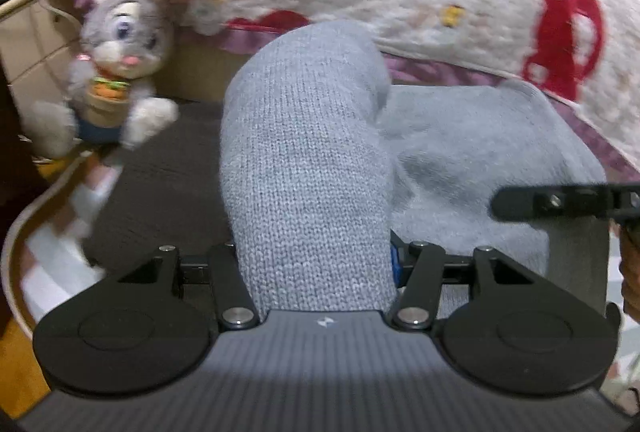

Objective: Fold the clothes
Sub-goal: 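Carry the folded cardigan with both grippers over the clothes stack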

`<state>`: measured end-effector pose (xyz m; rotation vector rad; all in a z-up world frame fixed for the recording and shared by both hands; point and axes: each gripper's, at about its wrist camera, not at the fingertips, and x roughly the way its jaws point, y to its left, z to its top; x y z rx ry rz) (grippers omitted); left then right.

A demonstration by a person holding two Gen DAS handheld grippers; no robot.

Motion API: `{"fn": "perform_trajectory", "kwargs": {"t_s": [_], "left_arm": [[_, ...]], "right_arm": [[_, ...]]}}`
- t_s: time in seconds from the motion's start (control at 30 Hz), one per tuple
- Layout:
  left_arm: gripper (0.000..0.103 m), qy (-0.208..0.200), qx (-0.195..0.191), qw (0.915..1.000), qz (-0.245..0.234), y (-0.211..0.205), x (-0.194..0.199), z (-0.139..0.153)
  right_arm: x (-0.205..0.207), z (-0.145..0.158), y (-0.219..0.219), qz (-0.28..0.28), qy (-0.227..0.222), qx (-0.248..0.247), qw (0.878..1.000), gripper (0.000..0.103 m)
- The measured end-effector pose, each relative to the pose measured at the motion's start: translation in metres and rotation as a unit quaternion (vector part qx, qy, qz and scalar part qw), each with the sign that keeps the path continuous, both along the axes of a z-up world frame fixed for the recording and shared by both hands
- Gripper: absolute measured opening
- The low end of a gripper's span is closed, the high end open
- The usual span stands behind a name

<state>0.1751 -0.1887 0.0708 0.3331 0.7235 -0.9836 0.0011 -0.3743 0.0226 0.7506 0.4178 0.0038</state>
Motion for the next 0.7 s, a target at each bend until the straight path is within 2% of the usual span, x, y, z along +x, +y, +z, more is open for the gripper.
{"fn": "perform_trajectory", "kwargs": {"t_s": [0.13,0.3,0.47,0.57,0.7], "left_arm": [[0.052,-0.015,0.025,0.9994,0.017,0.007,0.062,0.01],[0.053,-0.056,0.069,0.9959,0.018,-0.018,0.131,0.008],[0.054,-0.049,0.115,0.992,0.018,-0.052,0.176,-0.047],[0.057,-0.055,0.138,0.9886,0.023,-0.063,0.186,-0.079],[0.058,-0.042,0.13,0.9903,0.023,-0.061,0.199,-0.081]], "right_arm": [[0.057,-0.013,0.003,0.001,-0.042,0.038,0.998,0.035],[0.126,-0.035,-0.004,-0.001,-0.078,0.089,0.993,0.035],[0.166,-0.077,-0.013,-0.029,-0.05,0.072,0.996,0.035],[0.178,-0.094,-0.02,-0.03,-0.028,0.05,0.998,0.037],[0.175,-0.103,-0.022,-0.021,-0.034,0.055,0.998,0.046]]}}
